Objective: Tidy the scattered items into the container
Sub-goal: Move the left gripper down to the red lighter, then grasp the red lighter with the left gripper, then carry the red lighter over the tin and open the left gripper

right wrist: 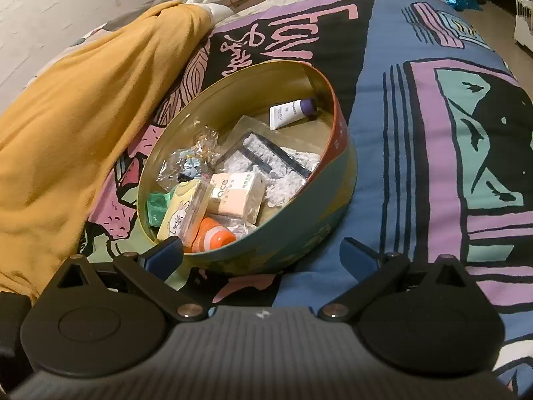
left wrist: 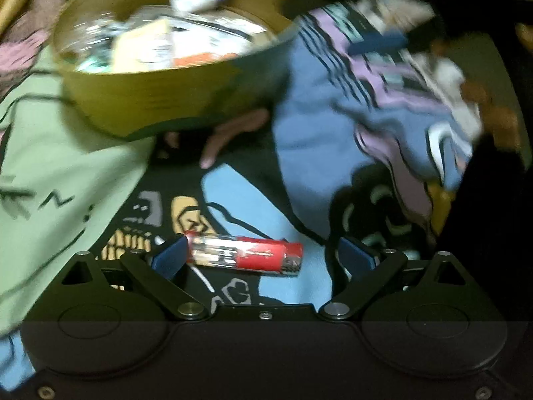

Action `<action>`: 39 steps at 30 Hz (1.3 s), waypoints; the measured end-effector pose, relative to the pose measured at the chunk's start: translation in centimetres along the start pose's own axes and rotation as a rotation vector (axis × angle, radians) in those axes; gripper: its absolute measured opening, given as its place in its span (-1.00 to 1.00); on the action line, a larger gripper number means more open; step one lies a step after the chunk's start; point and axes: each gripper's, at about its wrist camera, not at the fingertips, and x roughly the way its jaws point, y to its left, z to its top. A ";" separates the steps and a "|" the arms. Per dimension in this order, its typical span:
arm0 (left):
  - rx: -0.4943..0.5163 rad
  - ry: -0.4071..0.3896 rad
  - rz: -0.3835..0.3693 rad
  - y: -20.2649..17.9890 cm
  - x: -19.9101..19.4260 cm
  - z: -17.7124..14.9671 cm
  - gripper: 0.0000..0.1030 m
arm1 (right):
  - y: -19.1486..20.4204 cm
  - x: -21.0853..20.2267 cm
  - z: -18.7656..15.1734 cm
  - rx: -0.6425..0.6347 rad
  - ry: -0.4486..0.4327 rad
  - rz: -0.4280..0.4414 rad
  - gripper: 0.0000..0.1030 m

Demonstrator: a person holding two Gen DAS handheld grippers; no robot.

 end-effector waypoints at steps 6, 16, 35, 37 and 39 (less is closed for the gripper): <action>0.217 0.054 0.053 -1.6 1.7 0.3 0.90 | 0.0 0.3 -0.1 0.005 0.011 0.016 1.00; 0.135 0.073 0.012 -0.3 1.7 0.7 0.57 | -0.2 0.4 -0.1 0.022 0.021 0.034 1.00; -0.066 -0.092 0.105 1.4 -3.4 0.8 0.56 | -0.2 0.5 -0.2 0.020 0.029 0.053 1.00; -0.092 -0.109 0.128 2.1 -4.0 0.9 0.56 | -0.1 0.6 -0.2 0.014 0.038 0.048 1.00; -0.117 -0.124 0.148 2.7 -4.7 1.1 0.56 | -0.1 0.8 -0.3 0.012 0.051 0.042 1.00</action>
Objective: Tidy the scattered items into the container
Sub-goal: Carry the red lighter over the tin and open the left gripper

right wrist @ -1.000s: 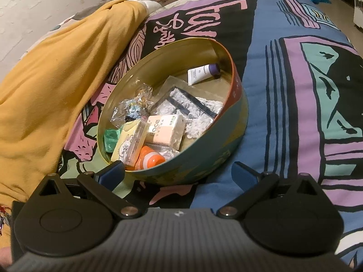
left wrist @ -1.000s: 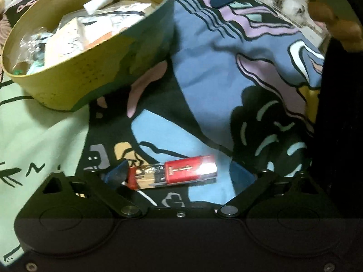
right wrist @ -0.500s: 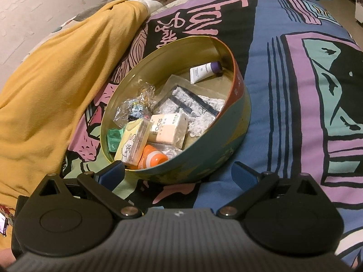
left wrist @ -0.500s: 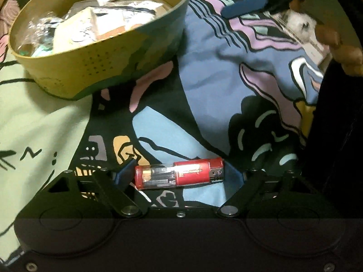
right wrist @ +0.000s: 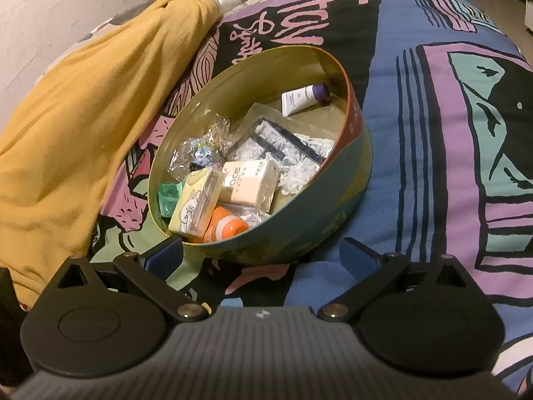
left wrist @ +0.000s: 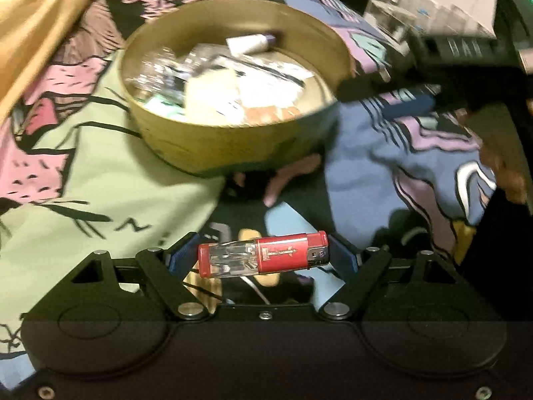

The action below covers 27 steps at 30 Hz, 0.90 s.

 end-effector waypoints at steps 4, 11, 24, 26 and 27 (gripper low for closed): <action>-0.028 -0.029 0.044 0.8 -1.1 0.9 0.56 | 0.1 0.2 -0.1 -0.008 0.019 -0.009 1.00; -0.076 -0.087 0.106 1.9 -2.8 3.4 0.56 | 0.4 0.9 -0.4 -0.047 0.067 -0.046 1.00; -0.042 -0.169 0.155 1.3 -5.1 8.9 0.57 | 0.7 1.6 -0.7 -0.081 0.116 -0.090 1.00; -0.035 -0.177 0.163 1.2 -5.4 9.5 0.57 | 0.7 1.7 -0.6 -0.081 0.120 -0.092 1.00; -0.033 -0.182 0.167 1.1 -5.6 9.9 0.57 | 0.7 1.8 -0.6 -0.081 0.122 -0.093 1.00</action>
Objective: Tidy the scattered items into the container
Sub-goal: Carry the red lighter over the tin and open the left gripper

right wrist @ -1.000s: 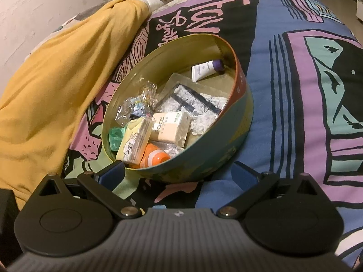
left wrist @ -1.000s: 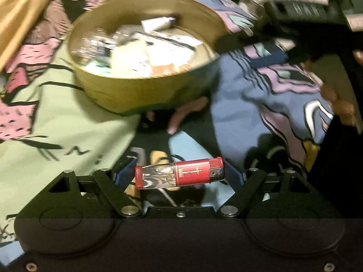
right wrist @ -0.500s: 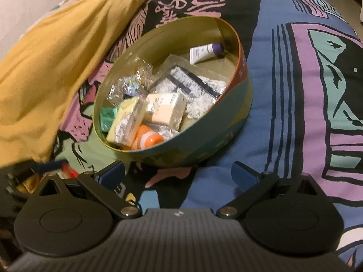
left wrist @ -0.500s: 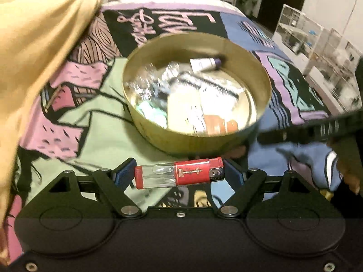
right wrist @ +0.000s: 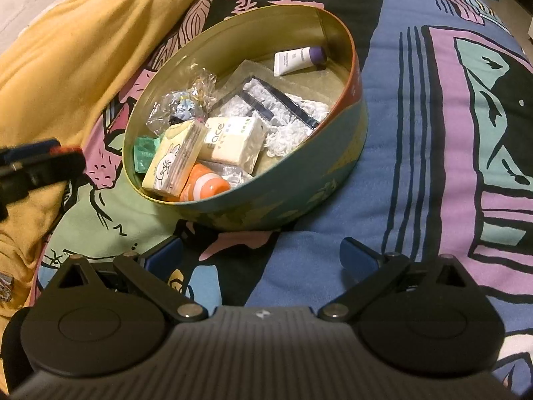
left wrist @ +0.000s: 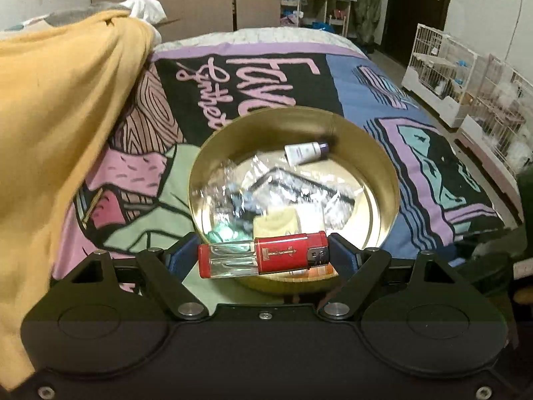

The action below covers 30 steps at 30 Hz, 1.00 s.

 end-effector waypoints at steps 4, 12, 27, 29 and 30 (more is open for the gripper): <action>0.001 -0.024 0.015 -0.2 -0.3 1.7 0.57 | 0.1 0.0 0.0 -0.006 0.001 0.003 1.00; 0.008 -0.037 0.032 -1.1 0.8 4.8 0.57 | 0.3 0.1 -0.1 -0.016 0.013 0.005 1.00; -0.060 -0.062 0.100 -2.2 6.0 9.4 0.57 | -1.6 1.2 0.2 0.070 0.043 0.025 1.00; -0.088 -0.065 0.108 -2.2 6.8 9.8 0.59 | -1.7 1.6 0.3 0.074 0.051 0.017 1.00; -0.102 -0.064 0.114 -2.1 7.1 10.0 0.69 | -1.7 1.7 0.3 0.074 0.053 0.015 1.00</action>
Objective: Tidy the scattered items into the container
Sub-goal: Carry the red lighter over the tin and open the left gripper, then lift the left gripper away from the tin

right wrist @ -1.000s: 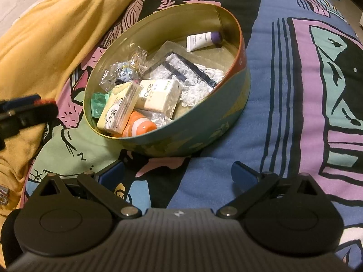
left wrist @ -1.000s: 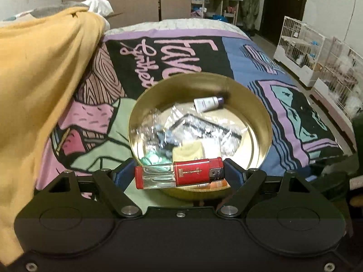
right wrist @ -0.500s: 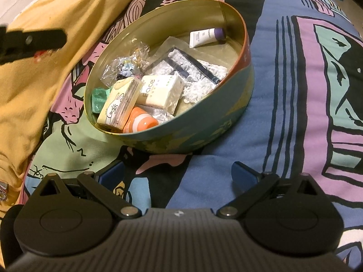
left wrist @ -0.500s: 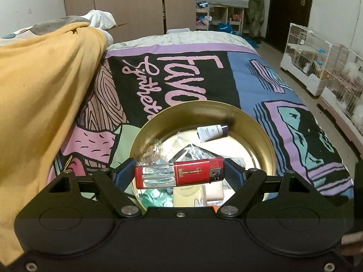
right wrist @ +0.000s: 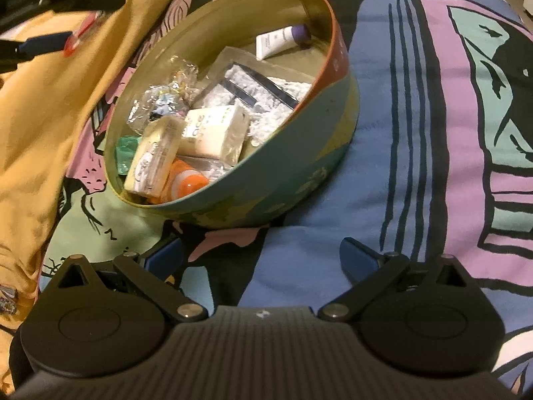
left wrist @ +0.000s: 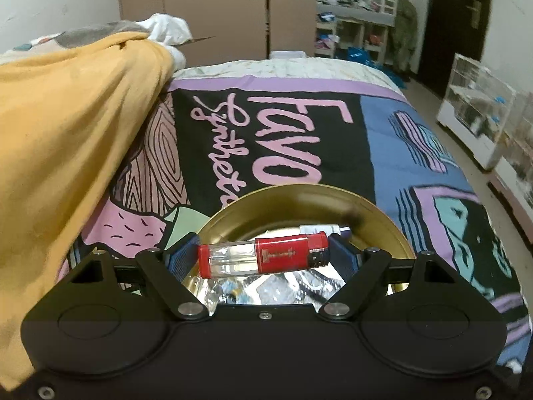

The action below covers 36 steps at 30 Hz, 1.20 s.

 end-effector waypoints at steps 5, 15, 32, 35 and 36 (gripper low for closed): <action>-0.037 0.015 0.043 1.1 0.6 -0.3 0.97 | 0.1 0.0 0.0 -0.007 0.001 0.003 1.00; -0.071 0.076 0.010 3.6 0.0 -3.9 0.99 | 0.1 0.3 0.0 -0.010 0.005 -0.009 1.00; -0.024 0.120 -0.062 4.4 -1.3 -10.6 0.99 | 0.4 0.3 -0.1 -0.025 0.010 -0.043 1.00; -0.025 0.119 -0.067 4.5 -1.4 -11.1 0.99 | 0.4 0.2 -0.1 -0.024 0.003 -0.045 1.00; -0.025 0.119 -0.071 4.5 -1.4 -11.3 0.99 | 0.4 0.2 0.0 -0.025 0.001 -0.043 1.00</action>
